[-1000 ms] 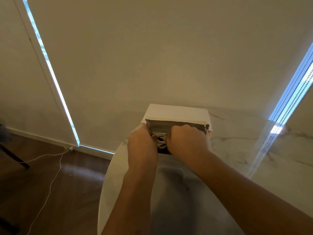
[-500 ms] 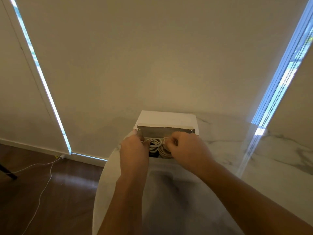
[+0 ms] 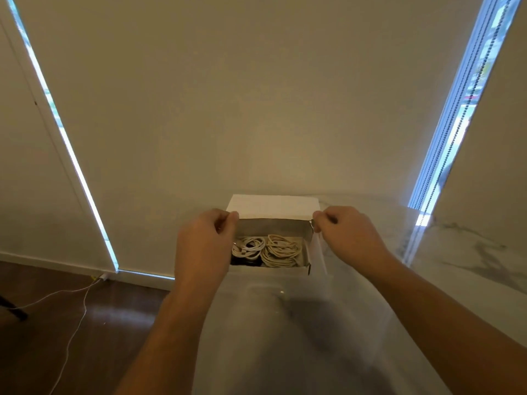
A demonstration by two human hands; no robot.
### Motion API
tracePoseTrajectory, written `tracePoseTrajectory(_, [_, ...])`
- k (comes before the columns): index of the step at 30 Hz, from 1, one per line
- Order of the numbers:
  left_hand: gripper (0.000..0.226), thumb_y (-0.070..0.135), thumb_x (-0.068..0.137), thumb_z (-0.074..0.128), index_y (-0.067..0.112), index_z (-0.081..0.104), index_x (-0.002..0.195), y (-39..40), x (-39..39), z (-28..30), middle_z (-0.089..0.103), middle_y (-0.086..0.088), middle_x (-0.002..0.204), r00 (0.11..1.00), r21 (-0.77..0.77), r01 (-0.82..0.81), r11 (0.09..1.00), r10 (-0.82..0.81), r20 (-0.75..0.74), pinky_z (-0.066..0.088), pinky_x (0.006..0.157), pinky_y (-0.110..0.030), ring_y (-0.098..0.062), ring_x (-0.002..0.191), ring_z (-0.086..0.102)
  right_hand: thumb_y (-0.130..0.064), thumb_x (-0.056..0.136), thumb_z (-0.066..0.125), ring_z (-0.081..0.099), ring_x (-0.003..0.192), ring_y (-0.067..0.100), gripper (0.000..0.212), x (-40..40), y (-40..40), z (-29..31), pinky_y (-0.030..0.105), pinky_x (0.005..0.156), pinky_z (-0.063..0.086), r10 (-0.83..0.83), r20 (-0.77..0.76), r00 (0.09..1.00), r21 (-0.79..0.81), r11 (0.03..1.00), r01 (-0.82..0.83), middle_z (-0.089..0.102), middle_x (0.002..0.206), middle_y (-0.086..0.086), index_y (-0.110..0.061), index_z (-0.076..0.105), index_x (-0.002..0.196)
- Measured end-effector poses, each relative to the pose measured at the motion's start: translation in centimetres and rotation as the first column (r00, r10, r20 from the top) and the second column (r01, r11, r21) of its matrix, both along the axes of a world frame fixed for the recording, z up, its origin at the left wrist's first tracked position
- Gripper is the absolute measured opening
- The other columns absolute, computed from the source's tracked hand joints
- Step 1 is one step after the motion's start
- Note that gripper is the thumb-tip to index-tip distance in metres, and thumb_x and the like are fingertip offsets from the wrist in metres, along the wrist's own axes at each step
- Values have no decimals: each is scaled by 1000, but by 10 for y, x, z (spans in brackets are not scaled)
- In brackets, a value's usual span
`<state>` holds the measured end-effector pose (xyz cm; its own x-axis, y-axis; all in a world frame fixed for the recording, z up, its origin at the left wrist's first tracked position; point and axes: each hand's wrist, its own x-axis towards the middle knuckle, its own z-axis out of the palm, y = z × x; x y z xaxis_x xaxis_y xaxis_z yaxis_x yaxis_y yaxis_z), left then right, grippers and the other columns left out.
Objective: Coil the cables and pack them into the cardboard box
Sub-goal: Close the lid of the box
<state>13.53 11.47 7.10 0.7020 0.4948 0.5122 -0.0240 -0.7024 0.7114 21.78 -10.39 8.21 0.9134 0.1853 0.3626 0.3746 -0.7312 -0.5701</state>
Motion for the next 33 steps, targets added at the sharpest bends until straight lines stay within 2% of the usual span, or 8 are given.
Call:
tracePoseTrajectory(3, [27, 37, 98, 55, 19, 73, 106, 10, 14, 2, 73, 4, 94, 1000, 42, 6, 999, -7, 19, 48, 75, -29, -11, 84, 64, -44, 100, 43, 55, 60, 11, 44, 9, -1, 2, 21, 55, 33, -68, -18, 998, -43, 997, 67, 62, 68, 2, -16, 64, 75])
tracePoseTrajectory(8, [40, 45, 101, 47, 16, 71, 112, 27, 40, -6, 70, -1, 102, 992, 66, 41, 997, -33, -120, 41, 75, -25, -12, 87, 61, -57, 97, 39, 53, 69, 7, 44, 24, 6, 0, 29, 71, 41, -110, -73, 991, -116, 988, 101, 60, 77, -5, -20, 60, 86])
tracePoseTrajectory(12, [39, 46, 101, 47, 16, 70, 95, 38, 45, -5, 66, 7, 82, 975, 58, 64, 996, -50, -218, 35, 58, -17, -2, 70, 56, -59, 98, 36, 61, 72, 13, 54, 36, 10, -1, 31, 71, 50, -43, -197, 979, -109, 994, 22, 69, 85, 1, -15, 67, 93])
tracePoseTrajectory(15, [44, 53, 99, 45, 17, 67, 84, 45, 47, -9, 69, 3, 76, 938, -14, 139, 990, -137, -317, 46, 61, -26, -14, 74, 66, -57, 98, 39, 63, 60, 12, 48, 39, 13, 2, 25, 58, 48, -7, -275, 961, -58, 998, -9, 72, 79, -5, -18, 67, 94])
tracePoseTrajectory(18, [48, 55, 97, 48, 16, 70, 83, 48, 52, -10, 75, 1, 78, 931, -133, 184, 974, -215, -293, 58, 76, -37, -14, 75, 73, -53, 99, 43, 62, 56, 11, 42, 40, 15, 5, 23, 56, 45, 19, -271, 962, -17, 1000, -24, 73, 75, -8, -19, 67, 97])
tracePoseTrajectory(23, [39, 52, 96, 52, 18, 72, 97, 48, 57, -9, 75, 2, 84, 930, -225, 208, 952, -264, -256, 59, 84, -40, -5, 69, 73, -45, 99, 47, 58, 57, 8, 33, 38, 20, 7, 22, 56, 43, 48, -272, 961, 37, 999, -40, 75, 79, -5, -19, 67, 100])
tracePoseTrajectory(26, [36, 52, 95, 52, 24, 70, 109, 50, 54, -13, 75, 6, 85, 931, -192, 197, 961, -245, -271, 59, 83, -39, -6, 72, 72, -42, 99, 49, 58, 58, 9, 26, 37, 19, 5, 22, 55, 44, 70, -298, 952, 36, 997, -63, 74, 81, -5, -23, 66, 101])
tracePoseTrajectory(33, [28, 50, 95, 52, 31, 71, 104, 56, 45, -17, 72, 8, 93, 918, -135, 230, 964, -261, -299, 56, 85, -39, -13, 88, 68, -43, 97, 52, 61, 63, 5, 23, 35, 14, -4, 20, 53, 46, 100, -321, 942, 18, 995, -100, 73, 83, -7, -25, 66, 102])
